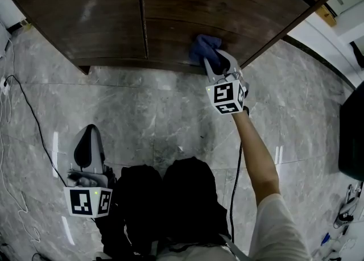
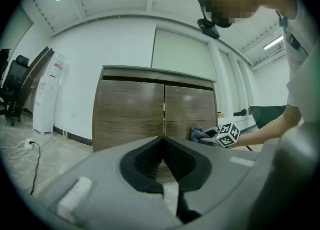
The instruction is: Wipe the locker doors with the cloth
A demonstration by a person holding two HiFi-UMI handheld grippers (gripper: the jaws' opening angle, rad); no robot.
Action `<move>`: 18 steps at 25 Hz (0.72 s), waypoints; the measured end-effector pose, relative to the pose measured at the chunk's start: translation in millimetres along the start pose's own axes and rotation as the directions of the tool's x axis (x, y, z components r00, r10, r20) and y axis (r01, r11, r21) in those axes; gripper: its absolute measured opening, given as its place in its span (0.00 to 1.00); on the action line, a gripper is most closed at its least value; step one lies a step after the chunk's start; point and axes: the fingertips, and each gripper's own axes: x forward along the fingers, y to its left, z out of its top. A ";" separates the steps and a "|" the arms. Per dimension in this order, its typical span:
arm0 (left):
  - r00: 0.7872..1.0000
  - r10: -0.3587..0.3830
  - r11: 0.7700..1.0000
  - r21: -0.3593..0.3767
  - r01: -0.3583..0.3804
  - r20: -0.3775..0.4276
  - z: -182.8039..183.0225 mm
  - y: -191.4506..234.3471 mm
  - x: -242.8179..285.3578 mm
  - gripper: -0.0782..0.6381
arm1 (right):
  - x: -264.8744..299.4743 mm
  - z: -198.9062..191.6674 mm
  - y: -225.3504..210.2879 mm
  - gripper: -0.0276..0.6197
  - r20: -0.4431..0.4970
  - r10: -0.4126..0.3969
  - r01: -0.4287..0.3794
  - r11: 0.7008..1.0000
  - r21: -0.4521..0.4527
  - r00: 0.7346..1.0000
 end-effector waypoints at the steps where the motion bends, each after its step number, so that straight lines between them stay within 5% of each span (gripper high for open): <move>1: 1.000 0.001 1.000 -0.003 -0.001 0.001 -0.2 1.1 -0.8 0.11 | -1.0 7.9 -3.9 0.22 0.012 -0.010 0.010 1.000 0.009 1.000; 18: 1.000 0.010 0.999 -0.037 -0.011 -0.010 -5.0 13.7 -9.5 0.11 | -22.8 155.7 -65.8 0.22 0.229 -0.131 0.116 0.990 0.080 0.965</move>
